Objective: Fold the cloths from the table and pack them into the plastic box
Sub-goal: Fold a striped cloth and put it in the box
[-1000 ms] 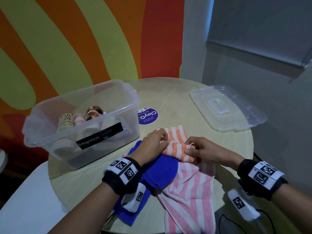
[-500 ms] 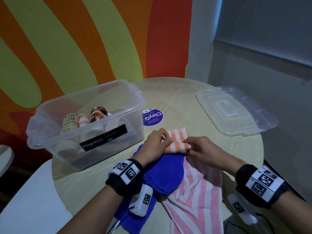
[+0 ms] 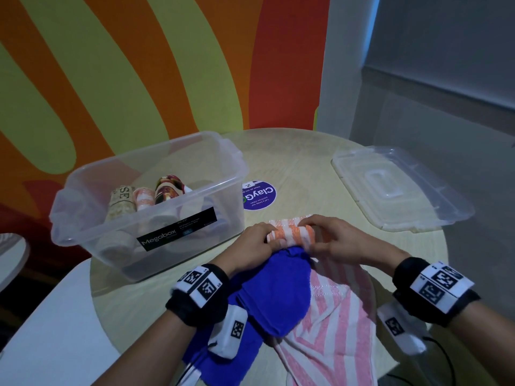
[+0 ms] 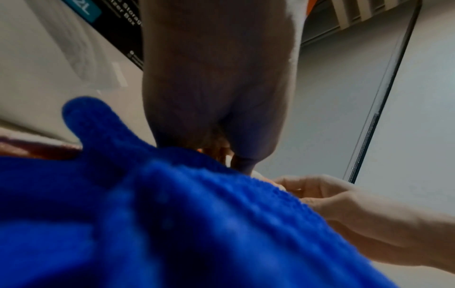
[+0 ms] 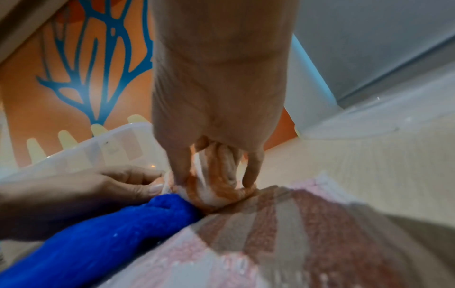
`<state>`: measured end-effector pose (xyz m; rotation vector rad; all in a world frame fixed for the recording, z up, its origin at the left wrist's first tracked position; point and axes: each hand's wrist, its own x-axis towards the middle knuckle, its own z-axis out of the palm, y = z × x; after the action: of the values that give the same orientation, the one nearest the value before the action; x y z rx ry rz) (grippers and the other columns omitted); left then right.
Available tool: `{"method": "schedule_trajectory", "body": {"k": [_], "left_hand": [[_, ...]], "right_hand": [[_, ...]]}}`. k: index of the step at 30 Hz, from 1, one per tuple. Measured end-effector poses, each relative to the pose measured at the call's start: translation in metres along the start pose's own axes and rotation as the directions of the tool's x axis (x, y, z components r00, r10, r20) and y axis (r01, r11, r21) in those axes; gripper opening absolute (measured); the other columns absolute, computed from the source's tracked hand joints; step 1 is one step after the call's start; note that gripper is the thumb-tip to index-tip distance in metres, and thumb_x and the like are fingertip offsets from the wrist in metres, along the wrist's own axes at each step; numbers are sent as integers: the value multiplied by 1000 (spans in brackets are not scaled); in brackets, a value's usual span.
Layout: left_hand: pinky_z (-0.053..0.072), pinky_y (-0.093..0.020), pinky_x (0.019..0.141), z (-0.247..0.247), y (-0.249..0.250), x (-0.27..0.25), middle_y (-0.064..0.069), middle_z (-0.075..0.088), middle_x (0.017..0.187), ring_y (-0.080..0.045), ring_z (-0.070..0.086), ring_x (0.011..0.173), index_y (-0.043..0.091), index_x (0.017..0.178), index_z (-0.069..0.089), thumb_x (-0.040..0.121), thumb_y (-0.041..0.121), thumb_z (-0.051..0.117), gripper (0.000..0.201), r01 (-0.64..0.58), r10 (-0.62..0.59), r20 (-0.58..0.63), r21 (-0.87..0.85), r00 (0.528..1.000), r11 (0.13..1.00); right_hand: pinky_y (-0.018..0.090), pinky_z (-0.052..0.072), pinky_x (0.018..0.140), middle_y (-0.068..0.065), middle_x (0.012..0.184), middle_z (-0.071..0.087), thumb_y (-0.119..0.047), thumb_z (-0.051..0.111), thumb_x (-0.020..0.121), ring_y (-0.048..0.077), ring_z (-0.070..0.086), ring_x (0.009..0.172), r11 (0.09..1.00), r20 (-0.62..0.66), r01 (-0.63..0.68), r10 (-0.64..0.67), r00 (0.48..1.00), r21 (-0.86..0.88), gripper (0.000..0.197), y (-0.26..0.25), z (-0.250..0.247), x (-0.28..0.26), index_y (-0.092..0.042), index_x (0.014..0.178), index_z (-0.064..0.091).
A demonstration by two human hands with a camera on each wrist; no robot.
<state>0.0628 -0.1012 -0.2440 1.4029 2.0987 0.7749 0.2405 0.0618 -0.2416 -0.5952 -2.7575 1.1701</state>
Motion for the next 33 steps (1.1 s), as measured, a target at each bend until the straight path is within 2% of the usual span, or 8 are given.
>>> {"method": "schedule_trajectory", "body": {"k": [5,12,15,17,20,24,28,33], "left_hand": [[41,-34,74,3,-6,14,-2,63,101,-12,55,83,21,128,49,107,39,49,27,188,-189,-31,-29,981,982],[40,-32,78,5,-8,36,-10,63,114,-25,57,99,10,120,51,101,35,61,33,289,-284,-112,28,952,957],[41,-33,77,5,-5,38,-13,64,119,-26,58,98,11,117,51,102,36,59,31,306,-297,-116,59,948,950],[44,-35,81,3,1,30,-12,61,123,-27,58,103,12,121,49,103,37,56,32,280,-270,-131,72,954,957],[45,-39,94,-1,12,4,-6,52,121,-26,53,111,16,121,51,101,35,57,28,137,-91,-239,184,967,973],[42,-32,78,-6,27,-32,3,52,100,-20,56,99,24,92,58,94,42,68,22,16,21,-121,295,992,955],[40,-30,95,1,25,-46,0,54,129,-20,49,122,20,136,58,88,47,76,58,3,-72,158,401,985,916],[34,-25,96,8,25,-22,-8,53,135,-25,49,127,14,139,55,90,27,78,56,10,-45,101,318,994,948]], "right_hand": [[24,46,67,-8,85,62,-30,57,104,9,57,74,986,37,-115,111,993,119,15,6,12,23,-18,111,63],[34,44,93,-4,115,56,-49,62,96,16,49,107,949,65,32,-12,998,-313,40,-1,5,31,-25,128,59],[37,49,83,-3,103,61,-29,64,92,18,56,95,902,103,110,-73,992,-418,19,1,9,31,-22,110,65],[38,50,71,-2,87,64,-15,64,89,17,58,77,926,75,109,-88,993,-362,3,1,8,37,-17,89,63],[33,41,63,-4,73,59,-19,59,99,11,51,64,947,98,15,18,995,-320,27,-3,-3,53,-22,73,54],[29,37,60,-4,73,57,-42,61,100,14,51,67,970,92,-141,161,983,-196,32,7,-6,71,-18,80,58],[33,43,76,-2,103,52,-49,72,90,18,52,94,953,24,-168,180,983,-250,43,13,-2,74,-22,119,56],[40,44,84,2,104,43,-37,71,89,29,45,103,914,21,-105,123,992,-393,25,24,4,68,-30,84,48]]}}
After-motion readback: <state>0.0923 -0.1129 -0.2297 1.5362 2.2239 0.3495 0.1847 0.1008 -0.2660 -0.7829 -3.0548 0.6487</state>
